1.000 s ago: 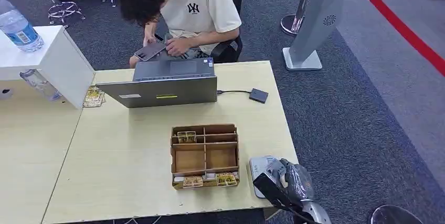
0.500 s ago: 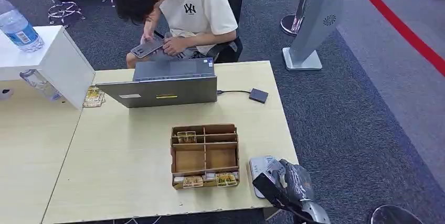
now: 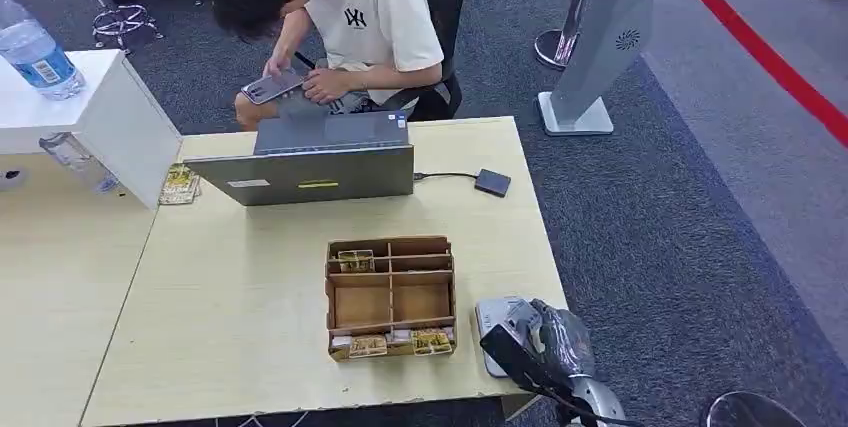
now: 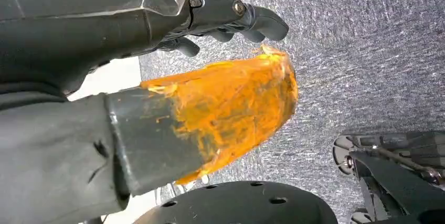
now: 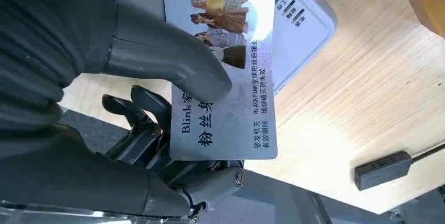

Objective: Pass the card to the sensor for recognition and then transmit it.

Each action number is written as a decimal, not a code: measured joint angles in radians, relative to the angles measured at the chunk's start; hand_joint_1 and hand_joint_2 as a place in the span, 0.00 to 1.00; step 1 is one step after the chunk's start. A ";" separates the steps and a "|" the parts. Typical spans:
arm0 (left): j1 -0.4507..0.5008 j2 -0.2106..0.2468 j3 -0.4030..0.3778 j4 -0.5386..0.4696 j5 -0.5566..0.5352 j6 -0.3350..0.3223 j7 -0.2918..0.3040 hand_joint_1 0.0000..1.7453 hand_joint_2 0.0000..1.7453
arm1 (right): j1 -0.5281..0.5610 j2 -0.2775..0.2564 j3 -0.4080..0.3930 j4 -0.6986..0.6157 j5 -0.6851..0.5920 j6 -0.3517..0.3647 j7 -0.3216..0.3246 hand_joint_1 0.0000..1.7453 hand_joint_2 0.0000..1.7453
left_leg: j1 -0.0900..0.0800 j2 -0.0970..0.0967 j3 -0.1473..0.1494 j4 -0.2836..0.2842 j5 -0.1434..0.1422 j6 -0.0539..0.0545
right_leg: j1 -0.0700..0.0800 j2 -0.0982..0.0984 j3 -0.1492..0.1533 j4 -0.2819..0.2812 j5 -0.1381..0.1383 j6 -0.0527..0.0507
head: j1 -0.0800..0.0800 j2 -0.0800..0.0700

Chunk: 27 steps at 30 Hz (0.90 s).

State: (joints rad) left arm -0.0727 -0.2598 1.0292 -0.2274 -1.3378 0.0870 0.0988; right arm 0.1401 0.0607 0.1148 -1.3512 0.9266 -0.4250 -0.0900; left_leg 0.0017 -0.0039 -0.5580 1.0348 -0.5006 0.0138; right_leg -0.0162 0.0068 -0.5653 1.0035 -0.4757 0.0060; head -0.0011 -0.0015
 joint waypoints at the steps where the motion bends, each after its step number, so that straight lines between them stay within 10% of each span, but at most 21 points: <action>1: 0.000 0.000 0.000 0.000 0.000 0.000 0.000 0.00 0.00 | -0.001 0.000 -0.001 0.003 0.000 0.000 0.000 1.00 1.00 | 0.000 0.000 0.000 0.000 0.000 0.000 | 0.000 0.000 0.000 0.000 0.000 0.000 | 0.000 0.000; 11: 0.000 0.000 0.000 0.000 -0.006 0.000 0.000 0.00 0.00 | -0.014 0.003 -0.026 0.023 -0.003 -0.031 -0.027 1.00 1.00 | 0.000 0.000 0.002 0.000 0.000 0.000 | 0.000 0.000 0.002 0.000 0.000 0.000 | 0.000 0.000; 27: 0.000 -0.005 0.000 0.000 -0.035 0.000 0.004 0.00 0.00 | 0.089 0.119 -0.098 -0.337 -0.154 -0.267 -0.297 1.00 1.00 | 0.000 0.000 0.001 0.000 0.000 0.000 | 0.000 0.000 0.000 0.000 0.000 0.000 | 0.000 0.000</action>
State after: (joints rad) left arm -0.0725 -0.2647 1.0292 -0.2274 -1.3733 0.0866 0.1026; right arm 0.2293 0.1800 0.0165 -1.6878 0.7725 -0.6916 -0.3870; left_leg 0.0018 -0.0039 -0.5573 1.0344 -0.5008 0.0135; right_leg -0.0161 0.0067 -0.5649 1.0034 -0.4759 0.0059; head -0.0011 -0.0015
